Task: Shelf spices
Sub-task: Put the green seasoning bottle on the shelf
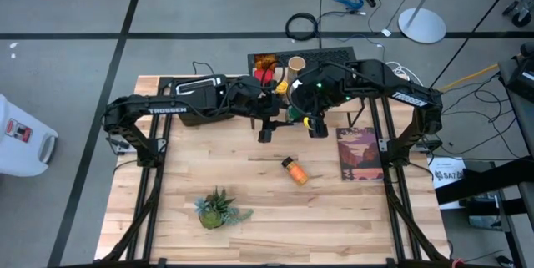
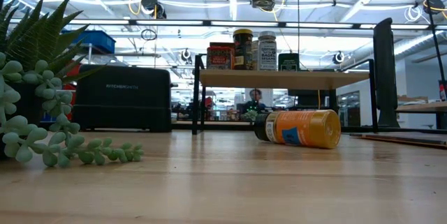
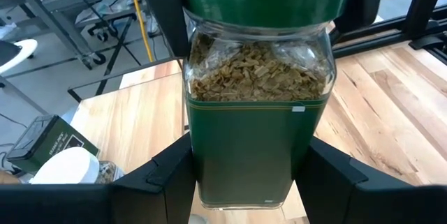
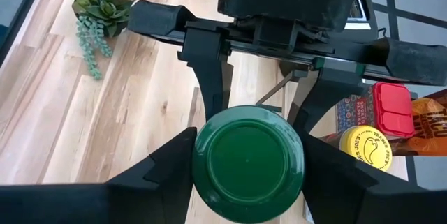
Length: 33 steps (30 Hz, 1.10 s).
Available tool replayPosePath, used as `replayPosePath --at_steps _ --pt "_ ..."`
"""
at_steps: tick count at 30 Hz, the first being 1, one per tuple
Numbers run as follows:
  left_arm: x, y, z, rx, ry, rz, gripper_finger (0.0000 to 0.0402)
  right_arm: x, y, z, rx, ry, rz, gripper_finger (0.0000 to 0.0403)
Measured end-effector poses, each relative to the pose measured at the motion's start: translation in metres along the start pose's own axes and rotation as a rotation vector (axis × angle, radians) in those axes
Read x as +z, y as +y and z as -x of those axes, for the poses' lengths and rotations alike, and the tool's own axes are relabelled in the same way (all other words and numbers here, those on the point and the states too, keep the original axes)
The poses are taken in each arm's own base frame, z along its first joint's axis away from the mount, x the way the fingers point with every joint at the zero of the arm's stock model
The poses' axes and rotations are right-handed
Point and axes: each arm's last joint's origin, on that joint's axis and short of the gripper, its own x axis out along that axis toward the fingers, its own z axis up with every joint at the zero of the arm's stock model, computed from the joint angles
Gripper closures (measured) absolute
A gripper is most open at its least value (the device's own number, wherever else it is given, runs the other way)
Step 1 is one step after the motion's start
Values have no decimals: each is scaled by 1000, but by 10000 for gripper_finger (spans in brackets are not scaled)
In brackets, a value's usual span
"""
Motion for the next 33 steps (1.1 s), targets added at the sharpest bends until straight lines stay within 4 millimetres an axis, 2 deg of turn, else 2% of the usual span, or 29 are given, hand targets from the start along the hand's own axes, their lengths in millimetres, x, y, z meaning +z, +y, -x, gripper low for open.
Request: replayPosePath --at_steps 9,20,33 --pt "0 0 0 0 2 -2 199 0 0 0 -2 4 10 207" --pt "1 0 0 0 -2 -8 173 0 -2 2 -1 -16 -22 209" --pt "3 0 1 2 -18 -7 169 -8 -12 19 30 -49 -72 209"
